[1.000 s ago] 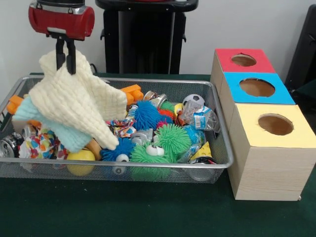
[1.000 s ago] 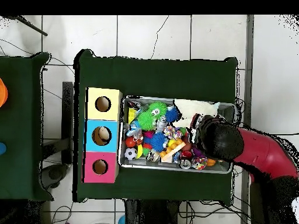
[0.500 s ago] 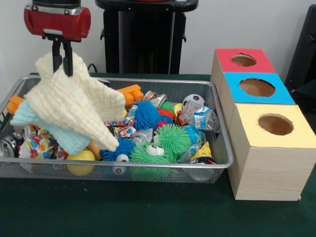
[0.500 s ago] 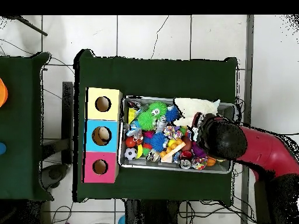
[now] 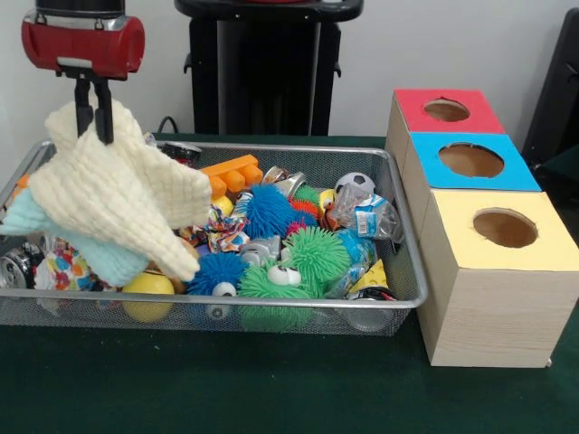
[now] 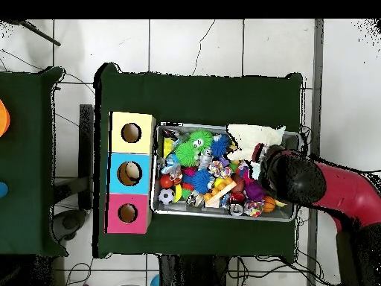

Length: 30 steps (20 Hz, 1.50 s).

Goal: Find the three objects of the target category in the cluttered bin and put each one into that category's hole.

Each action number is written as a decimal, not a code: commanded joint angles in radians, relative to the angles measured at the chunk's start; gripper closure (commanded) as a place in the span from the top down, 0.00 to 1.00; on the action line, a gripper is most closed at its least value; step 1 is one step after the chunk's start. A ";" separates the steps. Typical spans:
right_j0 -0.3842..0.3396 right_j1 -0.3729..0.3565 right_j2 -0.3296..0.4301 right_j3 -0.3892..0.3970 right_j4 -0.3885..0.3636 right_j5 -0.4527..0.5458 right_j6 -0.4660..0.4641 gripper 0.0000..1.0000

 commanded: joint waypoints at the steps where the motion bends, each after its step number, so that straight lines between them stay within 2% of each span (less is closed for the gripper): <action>1: -0.086 0.041 0.133 0.029 -0.077 0.091 -0.287 0.00; 7: -0.131 0.045 0.155 0.039 -0.120 0.104 -0.292 0.00; 16: -0.148 0.061 0.167 0.046 -0.173 0.098 -0.263 0.00; 21: -0.135 0.063 0.157 0.042 -0.188 0.096 -0.227 0.00; 22: -0.139 0.063 0.162 0.046 -0.189 0.091 -0.219 1.00; 30: -0.123 0.058 0.155 0.045 -0.197 0.090 -0.194 1.00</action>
